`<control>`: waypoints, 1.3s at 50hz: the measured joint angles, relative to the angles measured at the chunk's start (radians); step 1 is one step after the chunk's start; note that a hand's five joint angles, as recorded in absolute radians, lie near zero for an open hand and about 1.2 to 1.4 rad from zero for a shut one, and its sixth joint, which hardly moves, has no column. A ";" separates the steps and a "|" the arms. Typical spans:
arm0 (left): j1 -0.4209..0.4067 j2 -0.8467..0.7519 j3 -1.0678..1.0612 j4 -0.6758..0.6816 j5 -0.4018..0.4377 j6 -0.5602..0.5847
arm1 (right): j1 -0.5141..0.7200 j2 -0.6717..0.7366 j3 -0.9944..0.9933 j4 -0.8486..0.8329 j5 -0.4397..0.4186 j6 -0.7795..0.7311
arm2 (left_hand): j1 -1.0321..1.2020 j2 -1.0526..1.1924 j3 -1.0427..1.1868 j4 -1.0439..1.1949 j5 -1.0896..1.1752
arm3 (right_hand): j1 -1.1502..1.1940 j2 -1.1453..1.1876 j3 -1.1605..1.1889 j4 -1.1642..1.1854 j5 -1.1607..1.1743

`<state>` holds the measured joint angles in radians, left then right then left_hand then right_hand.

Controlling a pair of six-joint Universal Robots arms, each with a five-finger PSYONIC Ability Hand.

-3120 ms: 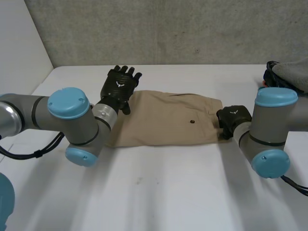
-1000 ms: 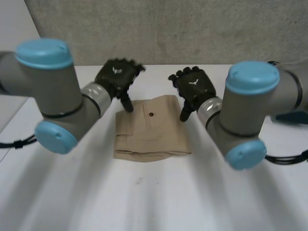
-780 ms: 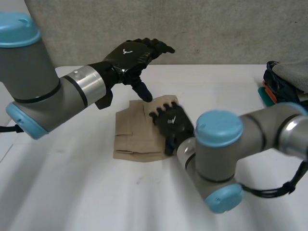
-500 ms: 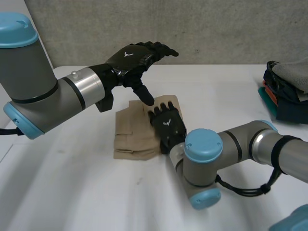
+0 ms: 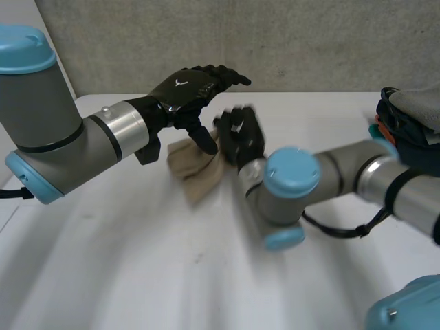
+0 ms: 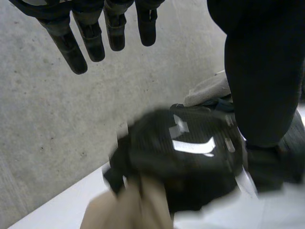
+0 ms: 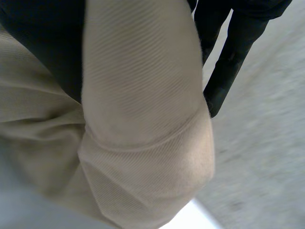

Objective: Fold the laundry.

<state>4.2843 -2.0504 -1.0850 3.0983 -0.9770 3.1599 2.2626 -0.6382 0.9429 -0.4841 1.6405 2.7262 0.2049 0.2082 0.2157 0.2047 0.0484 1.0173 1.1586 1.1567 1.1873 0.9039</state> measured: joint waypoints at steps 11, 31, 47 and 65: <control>0.015 0.090 0.003 0.019 -0.048 -0.005 | -0.239 -0.255 -0.066 -0.192 -0.012 0.009 | 0.000 0.000 0.000 0.000 0.000 | 0.000 0.000 0.009 0.011 0.025; -0.027 0.123 -0.079 0.027 -0.056 0.002 | -0.915 -0.198 0.062 -0.305 -0.409 0.432 | 0.000 0.000 0.000 0.000 0.000 | 0.000 0.000 0.011 0.015 0.034; -0.048 0.108 -0.108 0.028 -0.058 0.002 | -1.152 -0.059 0.204 -0.320 -0.799 0.456 | 0.000 0.000 0.000 0.000 0.000 | 0.000 -0.006 0.016 0.005 0.076; -0.109 0.121 -0.103 0.027 -0.060 -0.002 | -1.185 -0.337 0.262 0.051 -0.625 0.404 | 0.000 0.000 0.000 0.000 0.000 | -0.790 -0.947 -0.943 -0.971 -0.856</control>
<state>4.1755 -1.9298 -1.1880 3.1257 -1.0375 3.1576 1.0775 -0.9750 1.2051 -0.4332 1.0160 3.1303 0.2047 0.2081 0.2156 0.2046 0.0484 0.2275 0.2118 0.2140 0.2158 0.0479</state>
